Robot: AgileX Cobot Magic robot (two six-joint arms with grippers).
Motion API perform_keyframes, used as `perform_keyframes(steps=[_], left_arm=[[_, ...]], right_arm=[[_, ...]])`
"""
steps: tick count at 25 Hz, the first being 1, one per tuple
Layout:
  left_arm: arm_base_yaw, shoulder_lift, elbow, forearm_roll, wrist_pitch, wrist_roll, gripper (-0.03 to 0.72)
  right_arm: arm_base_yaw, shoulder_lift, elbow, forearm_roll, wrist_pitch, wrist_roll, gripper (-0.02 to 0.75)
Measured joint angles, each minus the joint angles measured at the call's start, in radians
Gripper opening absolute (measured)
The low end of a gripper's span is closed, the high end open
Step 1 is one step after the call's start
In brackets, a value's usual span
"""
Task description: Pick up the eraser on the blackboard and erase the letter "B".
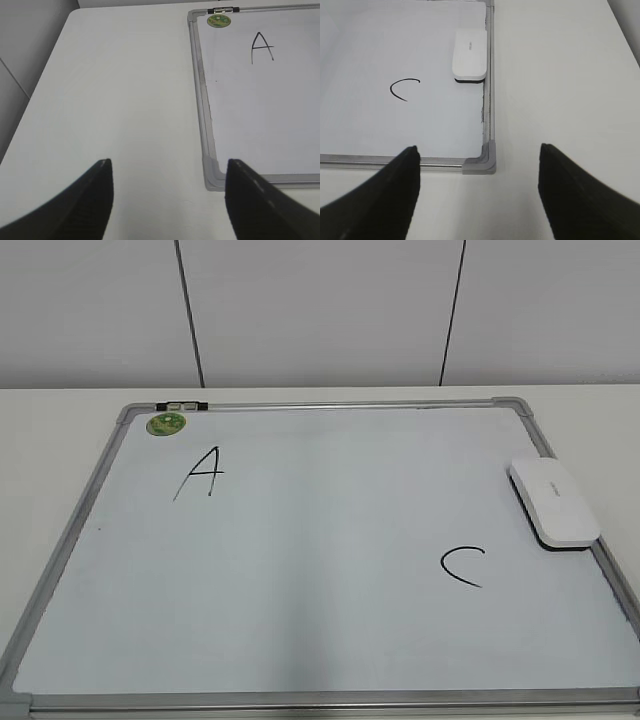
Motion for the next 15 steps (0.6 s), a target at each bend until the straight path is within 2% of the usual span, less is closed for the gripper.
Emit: perform_keyframes(steps=[15], left_arm=[[0.000,0.000,0.000,0.000,0.000,0.000,0.503]], right_arm=[[0.000,0.000,0.000,0.000,0.000,0.000,0.565]])
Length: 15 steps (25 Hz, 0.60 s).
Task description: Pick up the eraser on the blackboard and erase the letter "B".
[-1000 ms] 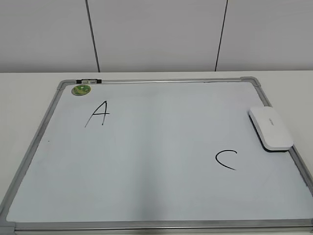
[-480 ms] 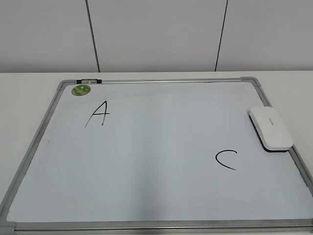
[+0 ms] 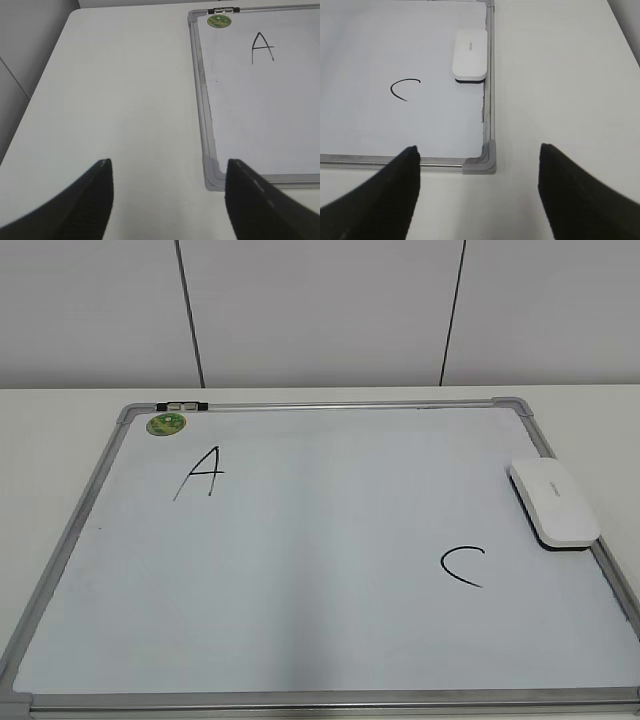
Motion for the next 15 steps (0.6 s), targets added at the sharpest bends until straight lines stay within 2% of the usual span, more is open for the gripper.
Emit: perform_keyframes(steps=[15], left_arm=[[0.000,0.000,0.000,0.000,0.000,0.000,0.503]], right_arm=[[0.000,0.000,0.000,0.000,0.000,0.000,0.563]])
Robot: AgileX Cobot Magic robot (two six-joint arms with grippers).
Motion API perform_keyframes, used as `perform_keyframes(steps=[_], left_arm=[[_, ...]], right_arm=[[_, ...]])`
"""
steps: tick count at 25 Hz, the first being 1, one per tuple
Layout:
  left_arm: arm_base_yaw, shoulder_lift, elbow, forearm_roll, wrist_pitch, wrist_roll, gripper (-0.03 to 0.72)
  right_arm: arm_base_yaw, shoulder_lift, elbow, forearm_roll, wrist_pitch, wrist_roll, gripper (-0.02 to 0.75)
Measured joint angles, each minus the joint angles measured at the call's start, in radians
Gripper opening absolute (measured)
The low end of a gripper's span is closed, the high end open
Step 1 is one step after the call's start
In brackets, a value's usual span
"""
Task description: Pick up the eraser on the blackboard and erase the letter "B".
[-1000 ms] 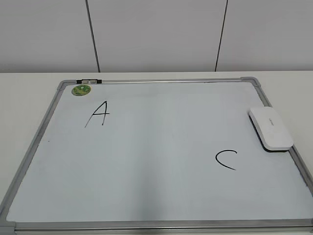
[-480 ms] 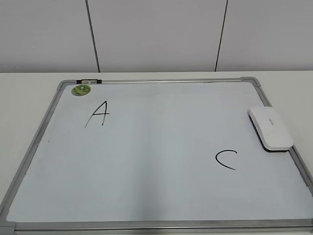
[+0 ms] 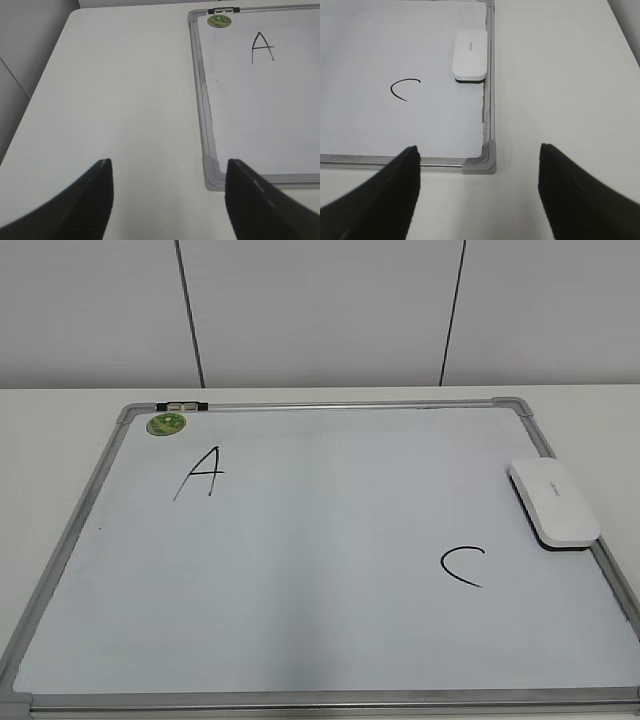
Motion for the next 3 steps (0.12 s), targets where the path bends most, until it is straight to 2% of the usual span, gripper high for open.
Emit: perform_keyframes(steps=[3], left_arm=[[0.000,0.000,0.000,0.000,0.000,0.000,0.503]], right_arm=[[0.000,0.000,0.000,0.000,0.000,0.000,0.563]])
